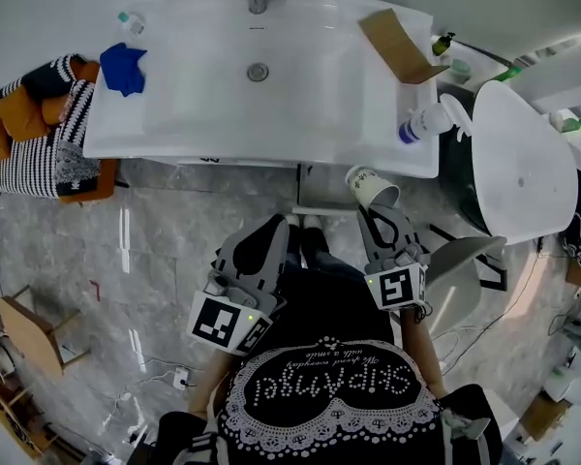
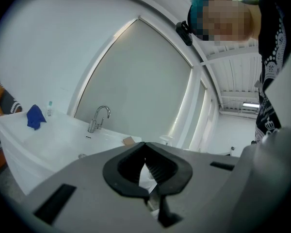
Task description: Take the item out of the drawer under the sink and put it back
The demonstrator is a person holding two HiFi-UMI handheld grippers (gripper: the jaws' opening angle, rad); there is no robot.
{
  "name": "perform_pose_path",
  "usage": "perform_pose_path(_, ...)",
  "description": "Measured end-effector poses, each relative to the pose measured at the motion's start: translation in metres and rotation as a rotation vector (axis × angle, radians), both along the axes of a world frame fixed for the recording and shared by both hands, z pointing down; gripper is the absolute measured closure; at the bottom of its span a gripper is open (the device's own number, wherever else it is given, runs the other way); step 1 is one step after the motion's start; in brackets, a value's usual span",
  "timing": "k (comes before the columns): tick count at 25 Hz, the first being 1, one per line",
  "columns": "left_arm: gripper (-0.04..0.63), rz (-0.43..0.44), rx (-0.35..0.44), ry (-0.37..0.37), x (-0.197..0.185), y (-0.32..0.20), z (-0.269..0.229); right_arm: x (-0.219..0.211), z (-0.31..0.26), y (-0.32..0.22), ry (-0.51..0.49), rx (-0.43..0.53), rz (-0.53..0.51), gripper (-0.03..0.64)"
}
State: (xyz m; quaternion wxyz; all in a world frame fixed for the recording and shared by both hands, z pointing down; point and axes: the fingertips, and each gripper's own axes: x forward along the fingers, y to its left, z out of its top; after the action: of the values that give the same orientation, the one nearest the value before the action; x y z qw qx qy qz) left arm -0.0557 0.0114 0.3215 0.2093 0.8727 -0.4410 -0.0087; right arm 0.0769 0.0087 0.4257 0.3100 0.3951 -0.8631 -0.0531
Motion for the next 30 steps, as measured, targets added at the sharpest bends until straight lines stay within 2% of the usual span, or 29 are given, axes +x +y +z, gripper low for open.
perform_pose_path(8, 0.591, -0.009, 0.007, -0.009, -0.001, 0.005, -0.002, -0.003, 0.015, -0.003, 0.011, -0.006, -0.027, 0.591)
perform_pose_path(23, 0.591, -0.024, 0.008, -0.018, 0.002, 0.003, -0.004, 0.005, 0.06, -0.005, -0.013, -0.097, -0.027, 0.591)
perform_pose_path(30, 0.591, -0.04, 0.004, -0.022, 0.0, 0.002, -0.004, 0.007, 0.085, -0.007, 0.034, -0.145, -0.045, 0.591)
